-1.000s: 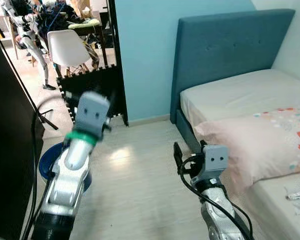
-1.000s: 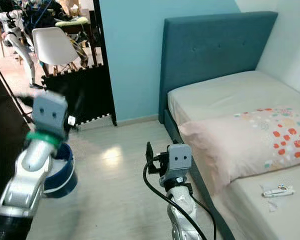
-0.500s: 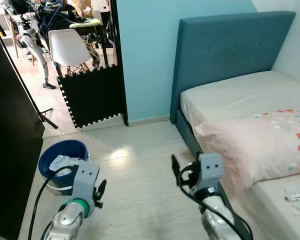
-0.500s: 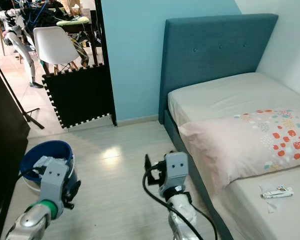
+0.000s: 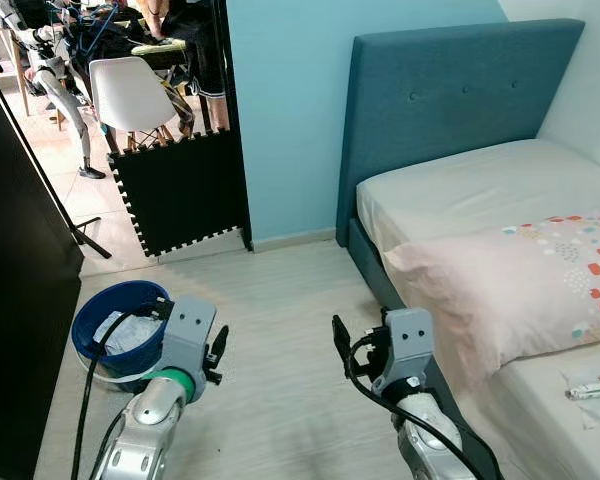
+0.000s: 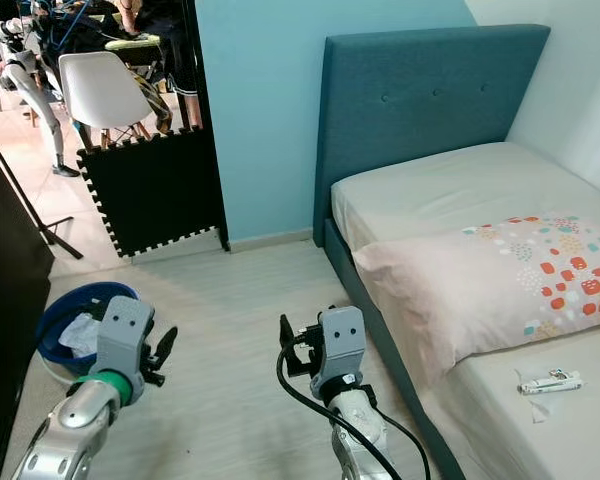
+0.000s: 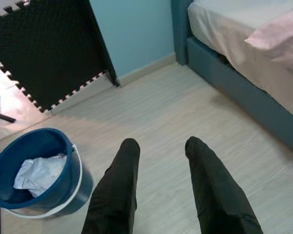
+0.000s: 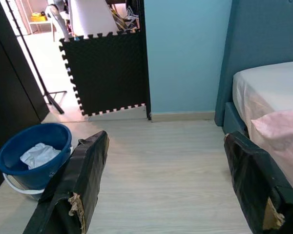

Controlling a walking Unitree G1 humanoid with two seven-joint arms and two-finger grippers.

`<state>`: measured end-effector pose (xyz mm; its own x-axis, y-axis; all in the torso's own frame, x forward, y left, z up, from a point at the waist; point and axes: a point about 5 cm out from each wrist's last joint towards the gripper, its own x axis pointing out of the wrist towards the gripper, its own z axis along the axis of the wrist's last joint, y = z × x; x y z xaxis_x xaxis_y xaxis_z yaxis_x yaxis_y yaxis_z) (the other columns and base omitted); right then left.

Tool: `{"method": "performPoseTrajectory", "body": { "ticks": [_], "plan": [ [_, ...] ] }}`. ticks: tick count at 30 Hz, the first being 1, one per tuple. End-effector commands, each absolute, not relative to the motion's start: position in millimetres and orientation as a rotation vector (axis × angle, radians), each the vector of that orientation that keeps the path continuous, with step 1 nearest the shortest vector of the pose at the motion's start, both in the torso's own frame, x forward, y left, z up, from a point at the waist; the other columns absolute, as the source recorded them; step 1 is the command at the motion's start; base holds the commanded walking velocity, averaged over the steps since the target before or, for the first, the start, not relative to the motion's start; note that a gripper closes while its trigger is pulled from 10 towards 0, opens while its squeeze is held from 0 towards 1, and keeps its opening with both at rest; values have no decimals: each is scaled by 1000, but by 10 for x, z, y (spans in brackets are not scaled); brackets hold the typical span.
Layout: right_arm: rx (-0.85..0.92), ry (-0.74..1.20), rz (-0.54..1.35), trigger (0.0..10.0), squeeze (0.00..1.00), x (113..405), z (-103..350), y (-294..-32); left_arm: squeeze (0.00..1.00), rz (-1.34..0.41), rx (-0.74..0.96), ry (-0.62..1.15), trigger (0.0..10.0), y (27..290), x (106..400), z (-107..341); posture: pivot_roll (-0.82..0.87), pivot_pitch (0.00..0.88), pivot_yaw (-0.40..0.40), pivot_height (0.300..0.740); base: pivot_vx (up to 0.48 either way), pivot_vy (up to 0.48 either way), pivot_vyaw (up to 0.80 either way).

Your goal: Clean up the room

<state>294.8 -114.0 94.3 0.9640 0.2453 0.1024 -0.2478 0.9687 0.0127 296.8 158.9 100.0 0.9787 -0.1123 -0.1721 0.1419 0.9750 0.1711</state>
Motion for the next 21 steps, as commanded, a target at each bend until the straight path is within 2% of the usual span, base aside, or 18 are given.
{"method": "performPoseTrajectory", "body": {
  "ticks": [1,10,15,21],
  "plan": [
    [20,-89,259,10000,0,2943,910,-1128,0,-138,177,169,10000,1593,2933,976,-86,0,91,716,0,0,0],
    [28,-95,269,10000,0,2939,917,-1088,0,-123,171,124,10000,1604,2944,1030,-86,0,95,716,0,0,0],
    [24,-99,276,10000,0,2943,923,-1071,0,-119,170,109,10000,1607,2956,1047,-88,0,96,716,299,0,0],
    [19,-95,274,10000,0,2931,906,-1080,0,-117,173,101,10000,1591,2971,1067,-92,0,102,716,480,0,0]
  ]
}}
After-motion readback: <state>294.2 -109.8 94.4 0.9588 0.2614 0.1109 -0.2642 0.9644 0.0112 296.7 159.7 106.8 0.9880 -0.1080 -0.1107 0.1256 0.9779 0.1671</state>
